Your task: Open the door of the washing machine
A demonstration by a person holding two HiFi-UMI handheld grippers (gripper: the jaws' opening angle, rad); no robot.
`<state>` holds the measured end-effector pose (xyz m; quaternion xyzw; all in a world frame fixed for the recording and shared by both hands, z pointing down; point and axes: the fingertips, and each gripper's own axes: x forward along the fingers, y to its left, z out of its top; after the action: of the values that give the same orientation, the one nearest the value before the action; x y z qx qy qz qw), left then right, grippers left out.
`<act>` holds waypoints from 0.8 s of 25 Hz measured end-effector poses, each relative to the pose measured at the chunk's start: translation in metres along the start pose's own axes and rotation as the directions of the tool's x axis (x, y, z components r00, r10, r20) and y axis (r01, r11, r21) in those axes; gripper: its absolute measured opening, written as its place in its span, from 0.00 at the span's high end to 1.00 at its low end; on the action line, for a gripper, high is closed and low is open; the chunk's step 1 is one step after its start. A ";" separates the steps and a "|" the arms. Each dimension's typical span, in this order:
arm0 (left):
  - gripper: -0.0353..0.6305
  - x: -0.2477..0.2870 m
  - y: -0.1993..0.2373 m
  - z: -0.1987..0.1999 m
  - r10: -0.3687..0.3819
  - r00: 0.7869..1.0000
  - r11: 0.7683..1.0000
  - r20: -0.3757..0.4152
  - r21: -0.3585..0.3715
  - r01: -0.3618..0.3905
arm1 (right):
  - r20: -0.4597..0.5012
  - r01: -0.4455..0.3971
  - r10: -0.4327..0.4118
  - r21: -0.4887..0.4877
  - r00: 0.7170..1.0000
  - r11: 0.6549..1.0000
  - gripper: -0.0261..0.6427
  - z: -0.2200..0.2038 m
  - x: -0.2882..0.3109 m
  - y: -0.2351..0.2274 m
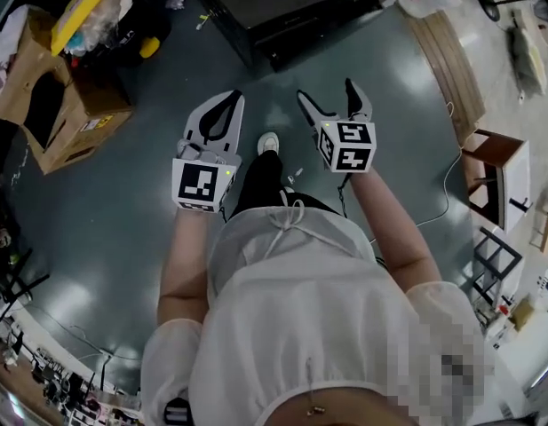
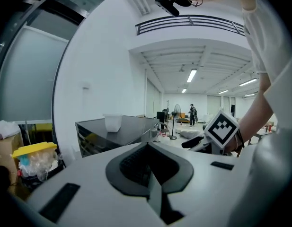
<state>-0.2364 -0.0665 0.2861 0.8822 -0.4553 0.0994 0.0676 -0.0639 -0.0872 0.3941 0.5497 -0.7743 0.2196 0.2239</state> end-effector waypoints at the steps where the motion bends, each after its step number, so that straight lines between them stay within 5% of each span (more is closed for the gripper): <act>1: 0.91 0.010 0.009 -0.005 -0.011 1.000 1.000 -0.001 0.002 0.011 | -0.030 0.002 -0.001 0.010 1.000 1.000 0.26 -0.005 0.020 -0.001; 6: 0.91 0.047 0.044 -0.043 -0.037 0.992 0.998 -0.118 -0.045 0.032 | -0.166 0.042 -0.031 0.059 0.986 0.997 0.29 -0.037 0.109 -0.014; 20: 0.91 0.091 0.090 -0.125 -0.022 0.983 0.993 -0.181 -0.117 0.001 | -0.389 0.227 -0.122 0.234 0.913 0.945 0.48 -0.113 0.233 -0.044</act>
<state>-0.2730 -0.1638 0.4314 0.8665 -0.4473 0.1523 0.1608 -0.0787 -0.2094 0.6261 0.5917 -0.6276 0.4029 0.3060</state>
